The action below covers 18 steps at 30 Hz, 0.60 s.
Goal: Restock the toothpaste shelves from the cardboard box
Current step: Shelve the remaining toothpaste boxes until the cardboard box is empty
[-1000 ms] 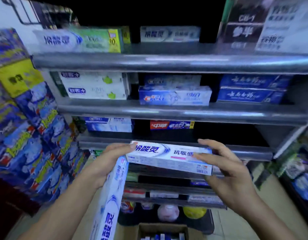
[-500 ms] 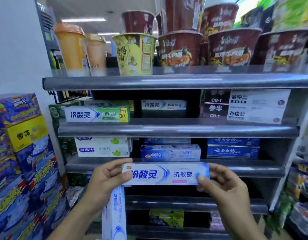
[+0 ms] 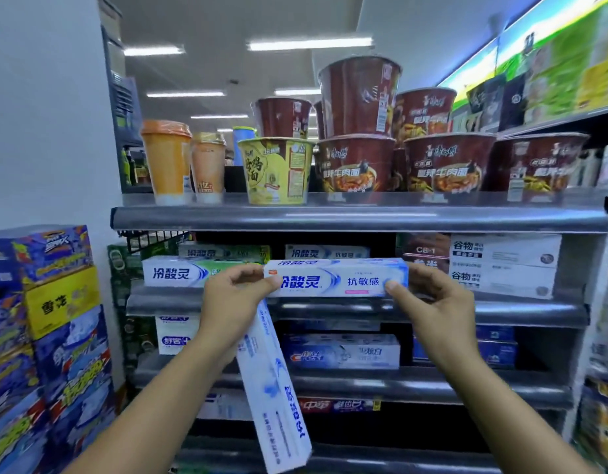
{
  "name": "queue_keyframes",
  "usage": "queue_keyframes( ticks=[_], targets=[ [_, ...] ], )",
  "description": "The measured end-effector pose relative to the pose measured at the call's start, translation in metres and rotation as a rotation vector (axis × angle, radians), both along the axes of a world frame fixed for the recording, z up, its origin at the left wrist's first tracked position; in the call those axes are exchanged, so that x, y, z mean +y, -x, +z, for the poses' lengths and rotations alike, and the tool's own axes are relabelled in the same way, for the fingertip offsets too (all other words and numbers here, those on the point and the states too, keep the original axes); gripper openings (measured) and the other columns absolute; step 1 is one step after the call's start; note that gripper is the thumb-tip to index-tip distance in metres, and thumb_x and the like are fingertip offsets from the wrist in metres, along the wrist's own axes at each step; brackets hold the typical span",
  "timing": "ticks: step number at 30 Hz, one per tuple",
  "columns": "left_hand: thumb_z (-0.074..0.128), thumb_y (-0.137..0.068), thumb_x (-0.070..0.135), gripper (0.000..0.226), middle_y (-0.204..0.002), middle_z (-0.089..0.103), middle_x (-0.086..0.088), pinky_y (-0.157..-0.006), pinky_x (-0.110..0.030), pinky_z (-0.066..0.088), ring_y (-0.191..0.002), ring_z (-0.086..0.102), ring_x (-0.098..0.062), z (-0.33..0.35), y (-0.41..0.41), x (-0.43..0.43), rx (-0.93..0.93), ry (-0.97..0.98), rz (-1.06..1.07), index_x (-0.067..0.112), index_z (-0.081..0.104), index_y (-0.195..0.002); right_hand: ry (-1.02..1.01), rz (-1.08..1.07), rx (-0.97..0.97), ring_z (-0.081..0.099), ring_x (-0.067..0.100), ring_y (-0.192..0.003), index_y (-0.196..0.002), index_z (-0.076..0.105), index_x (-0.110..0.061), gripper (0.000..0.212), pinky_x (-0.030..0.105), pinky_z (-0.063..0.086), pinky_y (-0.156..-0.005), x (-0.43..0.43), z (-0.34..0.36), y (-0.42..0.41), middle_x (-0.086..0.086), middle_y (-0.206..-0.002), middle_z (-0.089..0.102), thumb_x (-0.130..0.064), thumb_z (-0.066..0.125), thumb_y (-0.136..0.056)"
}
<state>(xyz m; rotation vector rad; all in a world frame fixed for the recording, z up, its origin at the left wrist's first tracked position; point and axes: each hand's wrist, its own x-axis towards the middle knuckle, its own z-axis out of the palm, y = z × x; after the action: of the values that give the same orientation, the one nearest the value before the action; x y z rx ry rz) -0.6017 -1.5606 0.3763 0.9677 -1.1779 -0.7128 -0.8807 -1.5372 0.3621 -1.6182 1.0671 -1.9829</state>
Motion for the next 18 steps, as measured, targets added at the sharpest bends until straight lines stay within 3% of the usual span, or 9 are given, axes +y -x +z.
queue_keyframes(
  ticks=[4, 7, 10, 11, 13, 15, 18],
  targets=[
    [0.091, -0.075, 0.027, 0.021, -0.086, 0.078, 0.0, -0.079, -0.033, 0.058, -0.087, 0.074, -0.019, 0.022, 0.005, -0.021, -0.126, -0.022, 0.084, 0.019, 0.078, -0.089, 0.016, -0.161, 0.125, 0.068, -0.007, -0.081, -0.104, 0.073, -0.034, 0.026, 0.006, 0.049, -0.066, -0.027, 0.021, 0.006, -0.026, -0.09, 0.073, -0.027, 0.083, -0.081],
    [0.087, -0.077, 0.042, 0.034, -0.096, 0.076, 0.006, -0.088, -0.043, 0.058, -0.092, 0.071, -0.018, 0.031, 0.009, -0.033, -0.257, -0.051, 0.149, 0.026, 0.074, -0.104, 0.017, -0.251, 0.186, 0.062, -0.008, -0.082, -0.101, 0.061, -0.041, 0.034, 0.009, 0.047, -0.068, -0.041, 0.03, 0.006, -0.023, -0.086, 0.068, -0.025, 0.083, -0.081],
    [0.083, -0.076, 0.052, 0.036, -0.102, 0.07, 0.015, -0.08, -0.037, 0.057, -0.09, 0.067, -0.012, 0.032, 0.016, -0.038, -0.371, -0.062, 0.186, 0.038, 0.07, -0.107, -0.003, -0.332, 0.291, 0.06, -0.008, -0.08, -0.107, 0.062, -0.042, 0.032, 0.003, 0.041, -0.063, -0.047, 0.028, 0.007, -0.032, -0.086, 0.064, -0.027, 0.079, -0.085],
    [0.081, -0.076, 0.054, 0.03, -0.099, 0.069, 0.019, -0.077, -0.033, 0.055, -0.088, 0.067, -0.009, 0.03, 0.018, -0.039, -0.417, -0.068, 0.188, 0.039, 0.071, -0.1, -0.024, -0.376, 0.341, 0.059, -0.006, -0.077, -0.117, 0.063, -0.041, 0.036, 0.004, 0.039, -0.064, -0.049, 0.025, 0.008, -0.033, -0.089, 0.064, -0.029, 0.077, -0.087],
    [0.079, -0.076, 0.057, 0.025, -0.086, 0.068, 0.024, -0.073, -0.028, 0.052, -0.083, 0.065, -0.005, 0.026, 0.023, -0.039, -0.504, -0.093, 0.211, 0.039, 0.074, -0.092, -0.087, -0.453, 0.469, 0.054, -0.001, -0.072, -0.125, 0.066, -0.036, 0.036, 0.019, 0.041, -0.066, -0.051, 0.018, 0.01, -0.023, -0.095, 0.068, -0.031, 0.072, -0.09],
    [0.077, -0.078, 0.059, 0.026, -0.076, 0.067, 0.022, -0.071, -0.029, 0.053, -0.076, 0.064, -0.003, 0.025, 0.025, -0.039, -0.575, -0.108, 0.239, 0.039, 0.075, -0.095, -0.15, -0.482, 0.588, 0.056, 0.007, -0.066, -0.121, 0.071, -0.03, 0.03, 0.026, 0.038, -0.067, -0.052, 0.014, 0.009, -0.012, -0.083, 0.07, -0.034, 0.066, -0.092],
    [0.075, -0.081, 0.055, 0.025, -0.079, 0.071, 0.016, -0.075, -0.039, 0.058, -0.08, 0.068, -0.011, 0.028, 0.025, -0.037, -0.604, -0.116, 0.215, 0.037, 0.076, -0.097, -0.193, -0.475, 0.663, 0.053, 0.009, -0.06, -0.118, 0.071, -0.03, 0.027, 0.029, 0.037, -0.065, -0.05, 0.017, 0.01, -0.02, -0.062, 0.054, -0.037, 0.06, -0.094]
  ],
)
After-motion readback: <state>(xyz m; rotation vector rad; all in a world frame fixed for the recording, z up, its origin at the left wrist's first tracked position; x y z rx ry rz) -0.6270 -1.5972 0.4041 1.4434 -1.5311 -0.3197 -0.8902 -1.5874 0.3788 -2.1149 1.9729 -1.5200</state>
